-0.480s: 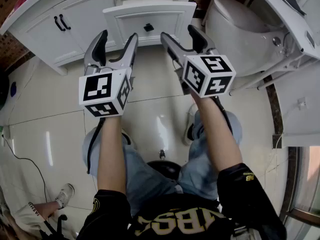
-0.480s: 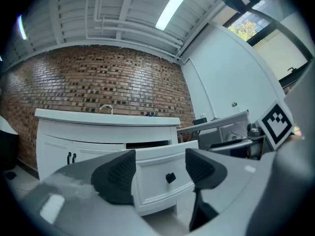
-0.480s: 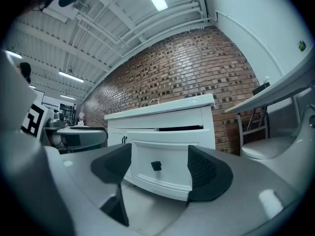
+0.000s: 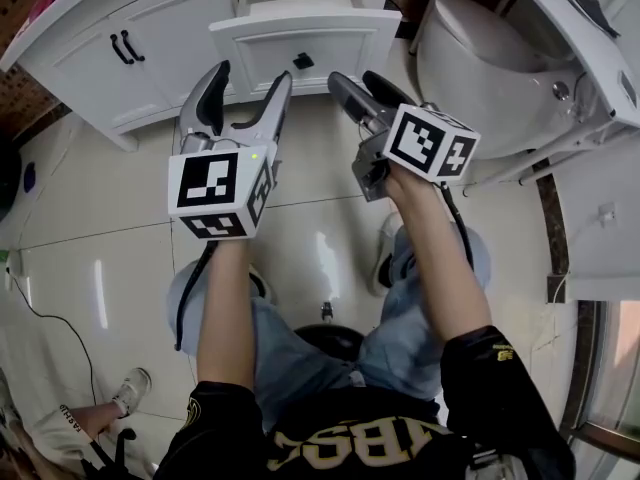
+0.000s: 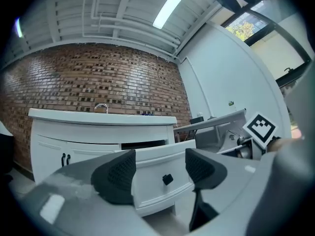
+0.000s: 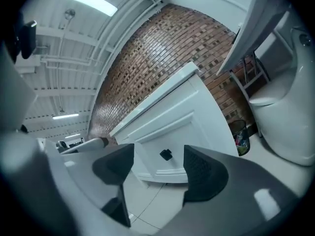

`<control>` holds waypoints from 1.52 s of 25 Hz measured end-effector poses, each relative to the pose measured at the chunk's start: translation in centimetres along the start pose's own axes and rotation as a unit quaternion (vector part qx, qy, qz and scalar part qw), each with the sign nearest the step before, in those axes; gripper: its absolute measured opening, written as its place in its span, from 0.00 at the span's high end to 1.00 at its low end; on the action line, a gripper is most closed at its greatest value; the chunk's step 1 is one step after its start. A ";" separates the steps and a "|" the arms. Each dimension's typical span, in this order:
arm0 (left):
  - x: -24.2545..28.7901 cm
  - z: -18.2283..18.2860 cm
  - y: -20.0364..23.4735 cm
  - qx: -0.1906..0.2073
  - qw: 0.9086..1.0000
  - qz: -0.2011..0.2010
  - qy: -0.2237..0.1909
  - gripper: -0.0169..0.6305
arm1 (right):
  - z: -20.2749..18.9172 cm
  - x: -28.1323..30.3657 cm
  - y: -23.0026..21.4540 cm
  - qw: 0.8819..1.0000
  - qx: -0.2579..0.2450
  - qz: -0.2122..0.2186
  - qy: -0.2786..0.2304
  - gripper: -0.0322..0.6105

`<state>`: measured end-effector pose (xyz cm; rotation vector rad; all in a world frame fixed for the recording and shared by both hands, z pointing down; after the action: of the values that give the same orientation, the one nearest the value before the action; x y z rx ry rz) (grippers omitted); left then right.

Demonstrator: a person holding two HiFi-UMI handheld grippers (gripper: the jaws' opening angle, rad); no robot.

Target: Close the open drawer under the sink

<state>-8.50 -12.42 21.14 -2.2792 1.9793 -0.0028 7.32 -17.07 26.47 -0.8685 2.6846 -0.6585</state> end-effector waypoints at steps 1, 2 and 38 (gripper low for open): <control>0.1 0.1 0.1 0.001 1.000 0.002 0.000 0.48 | -0.2 0.4 -0.3 1.000 -0.001 0.003 0.005 0.46; 0.3 0.2 0.3 0.001 1.000 0.005 -0.001 0.48 | -0.4 0.7 -0.7 1.000 -0.003 0.005 0.012 0.49; 7.1 -2.4 5.3 -0.010 0.998 0.052 0.038 0.49 | -1.9 12.9 -9.6 0.987 0.153 0.034 -0.045 0.81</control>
<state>-12.86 -20.32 22.45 -2.2159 2.1435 -0.0611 1.08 -31.12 31.62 -0.7030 2.4334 -0.9587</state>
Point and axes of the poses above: the fingertips, and each gripper's own axes: x forward along the fingers, y to its left, z out of its top, the point moved 4 cm from there along -x, backward along the fingers, and after that the axes turned 13 degrees about z, right-handed, at the moved point
